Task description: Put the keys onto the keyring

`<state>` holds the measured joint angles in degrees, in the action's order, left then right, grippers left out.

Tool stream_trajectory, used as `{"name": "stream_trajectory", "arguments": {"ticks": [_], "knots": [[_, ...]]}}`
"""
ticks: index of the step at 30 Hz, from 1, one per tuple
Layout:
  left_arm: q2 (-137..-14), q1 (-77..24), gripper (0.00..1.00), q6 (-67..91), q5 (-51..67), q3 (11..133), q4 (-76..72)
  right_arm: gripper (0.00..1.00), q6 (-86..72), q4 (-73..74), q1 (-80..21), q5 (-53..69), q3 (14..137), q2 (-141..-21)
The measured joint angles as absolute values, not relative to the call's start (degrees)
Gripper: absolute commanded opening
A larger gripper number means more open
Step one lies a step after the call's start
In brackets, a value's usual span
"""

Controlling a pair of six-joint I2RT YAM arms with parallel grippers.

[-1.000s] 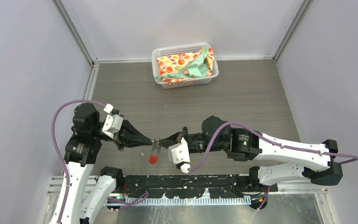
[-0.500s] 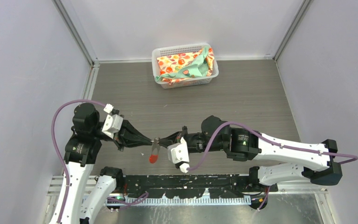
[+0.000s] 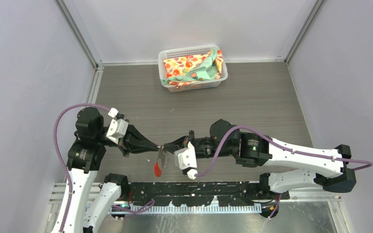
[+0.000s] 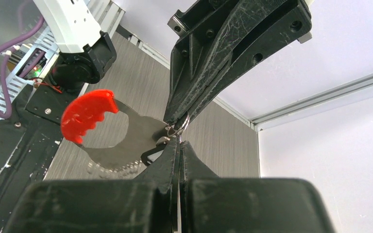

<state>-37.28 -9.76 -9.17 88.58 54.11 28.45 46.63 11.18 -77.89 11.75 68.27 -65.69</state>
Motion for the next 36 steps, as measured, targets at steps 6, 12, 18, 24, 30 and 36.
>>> {"name": "stream_trajectory", "arguments": {"ticks": [6, 12, 18, 24, 30, 36], "knots": [[-37.28, -9.76, 0.00, -8.97, 88.53, 54.11, 28.45, 0.01, 46.59, 11.18, -77.89, 12.12, 68.29, -65.69], [-37.28, -9.76, 0.00, -8.84, 88.47, 54.11, 28.45, 0.01, 46.48, 11.18, -77.89, 12.32, 68.29, -65.69], [-37.54, -9.76, 0.00, -7.73, 87.92, 54.13, 28.45, 0.01, 46.39, 11.18, -77.89, 12.58, 68.36, -65.67], [-37.78, -9.80, 0.00, -7.35, 87.57, 54.22, 28.45, 0.01, 46.41, 11.20, -77.89, 12.62, 68.77, -65.67], [-37.98, -9.80, 0.00, -6.79, 86.89, 54.22, 28.45, 0.01, 46.44, 11.20, -77.89, 13.65, 70.00, -65.67], [-38.24, -9.80, 0.00, -6.42, 86.54, 54.22, 28.45, 0.01, 46.54, 11.81, -77.89, 14.57, 71.05, -65.91]]}}
